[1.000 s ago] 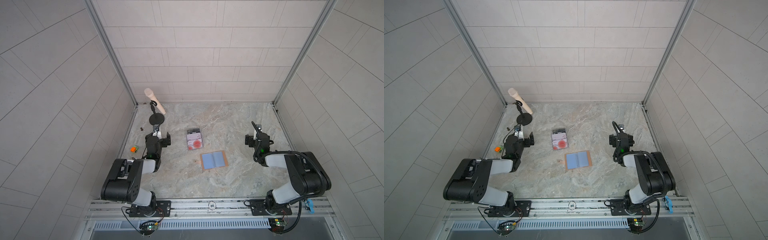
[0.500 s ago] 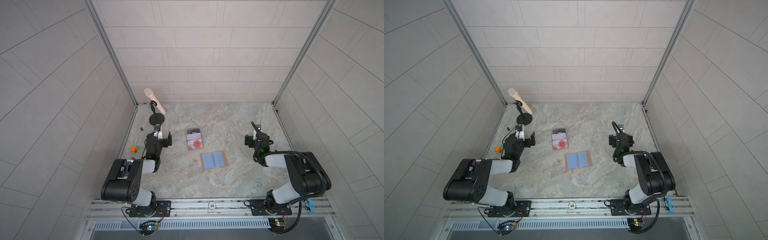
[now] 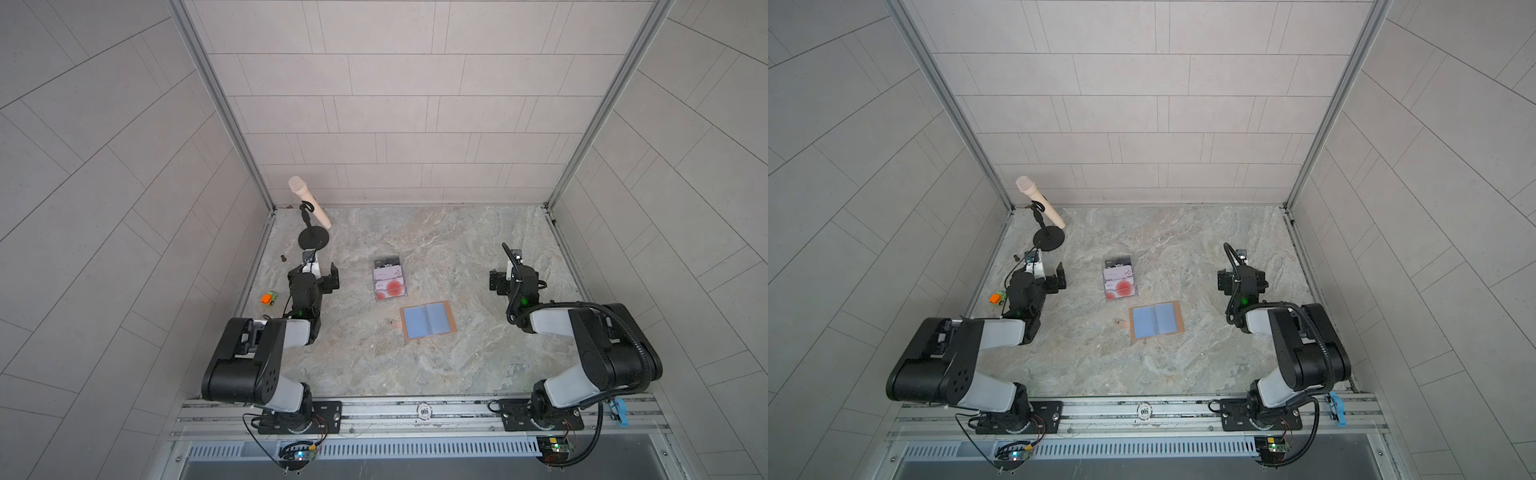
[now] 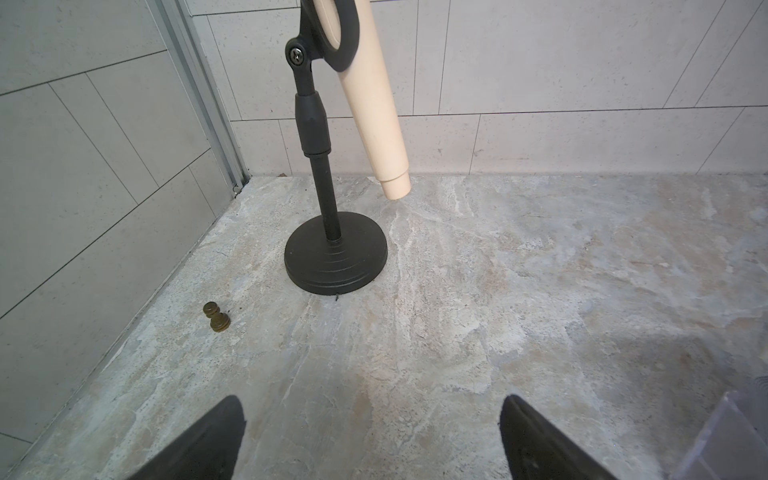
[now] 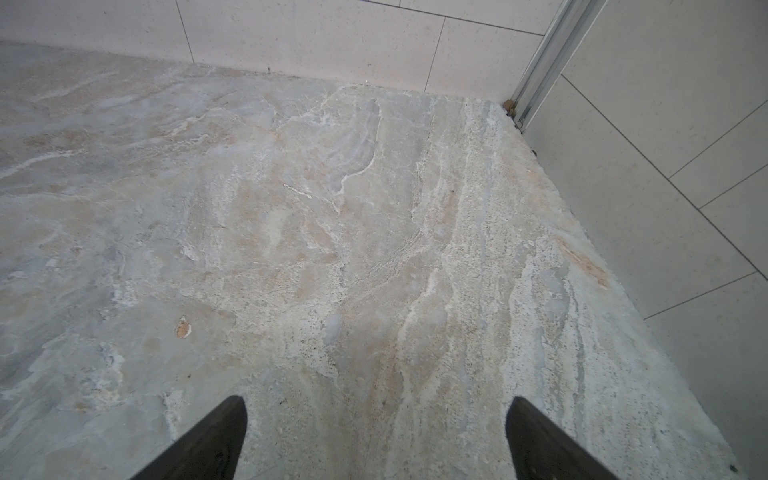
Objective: Take the credit cards out of the card holder
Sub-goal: Reset both arms
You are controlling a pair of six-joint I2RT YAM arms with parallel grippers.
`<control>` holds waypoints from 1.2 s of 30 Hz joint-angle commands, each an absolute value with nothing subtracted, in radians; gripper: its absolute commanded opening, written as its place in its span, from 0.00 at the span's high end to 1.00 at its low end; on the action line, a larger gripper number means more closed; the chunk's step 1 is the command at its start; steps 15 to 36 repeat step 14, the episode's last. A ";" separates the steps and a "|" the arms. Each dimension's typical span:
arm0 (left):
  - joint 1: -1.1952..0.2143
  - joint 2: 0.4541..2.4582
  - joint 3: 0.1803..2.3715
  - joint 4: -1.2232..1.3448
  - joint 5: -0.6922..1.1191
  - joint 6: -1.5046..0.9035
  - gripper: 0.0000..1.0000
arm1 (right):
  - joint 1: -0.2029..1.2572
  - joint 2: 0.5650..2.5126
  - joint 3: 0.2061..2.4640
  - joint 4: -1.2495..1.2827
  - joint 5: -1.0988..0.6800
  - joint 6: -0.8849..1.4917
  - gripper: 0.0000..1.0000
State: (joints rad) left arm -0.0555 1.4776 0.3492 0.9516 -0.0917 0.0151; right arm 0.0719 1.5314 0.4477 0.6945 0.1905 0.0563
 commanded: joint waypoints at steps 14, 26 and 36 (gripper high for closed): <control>-0.088 1.470 0.365 0.944 -0.125 0.029 0.00 | 0.075 1.522 0.454 0.696 0.193 0.044 0.01; -0.088 1.470 0.365 0.944 -0.125 0.029 0.00 | 0.075 1.522 0.454 0.696 0.193 0.044 0.01; -0.088 1.470 0.365 0.944 -0.125 0.029 0.00 | 0.075 1.522 0.454 0.696 0.193 0.044 0.01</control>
